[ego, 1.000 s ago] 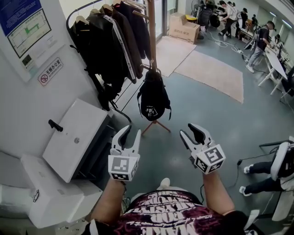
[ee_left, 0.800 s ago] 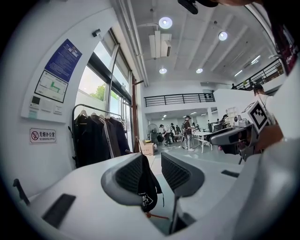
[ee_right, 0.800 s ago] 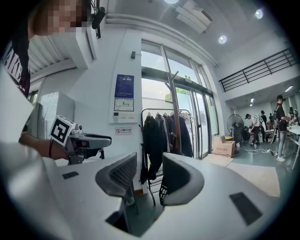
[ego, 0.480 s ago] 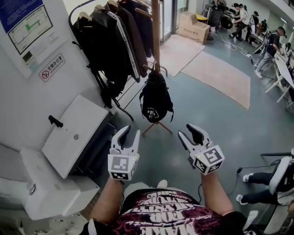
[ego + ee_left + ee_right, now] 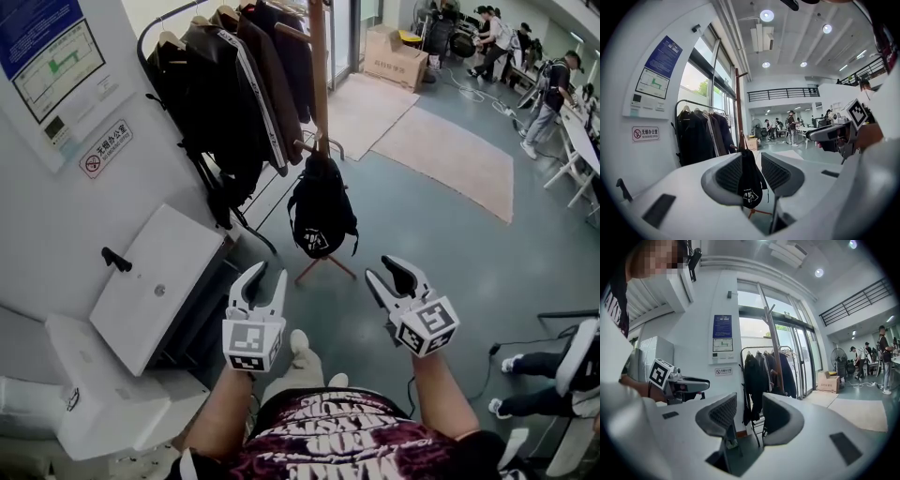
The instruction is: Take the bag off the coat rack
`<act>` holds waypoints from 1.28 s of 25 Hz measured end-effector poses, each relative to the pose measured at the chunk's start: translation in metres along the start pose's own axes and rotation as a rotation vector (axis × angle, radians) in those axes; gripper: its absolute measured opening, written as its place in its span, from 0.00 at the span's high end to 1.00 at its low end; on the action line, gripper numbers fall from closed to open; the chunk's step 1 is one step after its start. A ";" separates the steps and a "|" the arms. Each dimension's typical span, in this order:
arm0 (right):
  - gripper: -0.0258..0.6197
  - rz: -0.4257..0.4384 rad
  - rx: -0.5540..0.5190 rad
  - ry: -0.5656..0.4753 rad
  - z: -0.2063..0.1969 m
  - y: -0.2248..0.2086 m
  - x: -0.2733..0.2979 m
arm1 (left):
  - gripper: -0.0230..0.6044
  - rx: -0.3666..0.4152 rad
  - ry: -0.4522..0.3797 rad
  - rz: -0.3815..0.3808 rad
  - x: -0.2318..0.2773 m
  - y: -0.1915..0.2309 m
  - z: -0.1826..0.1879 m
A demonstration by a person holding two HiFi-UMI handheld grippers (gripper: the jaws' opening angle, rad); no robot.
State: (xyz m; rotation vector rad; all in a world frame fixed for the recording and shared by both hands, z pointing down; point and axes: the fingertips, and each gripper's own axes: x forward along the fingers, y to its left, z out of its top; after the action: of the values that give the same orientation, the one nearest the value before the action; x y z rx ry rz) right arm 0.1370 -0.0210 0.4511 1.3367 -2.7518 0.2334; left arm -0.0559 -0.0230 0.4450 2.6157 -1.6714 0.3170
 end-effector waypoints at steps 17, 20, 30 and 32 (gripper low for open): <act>0.69 -0.068 -0.010 -0.001 0.020 -0.050 0.094 | 0.78 0.018 -0.015 -0.092 0.109 0.051 0.014; 0.69 -0.072 -0.005 0.004 0.022 -0.057 0.113 | 0.78 0.021 -0.012 -0.105 0.127 0.062 0.015; 0.68 -0.117 0.002 0.007 0.029 -0.077 0.157 | 0.78 0.025 -0.025 -0.143 0.171 0.095 0.022; 0.68 -0.128 0.001 0.003 0.032 -0.080 0.166 | 0.78 0.026 -0.032 -0.157 0.178 0.100 0.025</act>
State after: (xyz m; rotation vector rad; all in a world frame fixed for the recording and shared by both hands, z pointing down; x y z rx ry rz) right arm 0.0975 -0.2033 0.4499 1.5049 -2.6505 0.2282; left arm -0.0696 -0.2286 0.4441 2.7637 -1.4677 0.2949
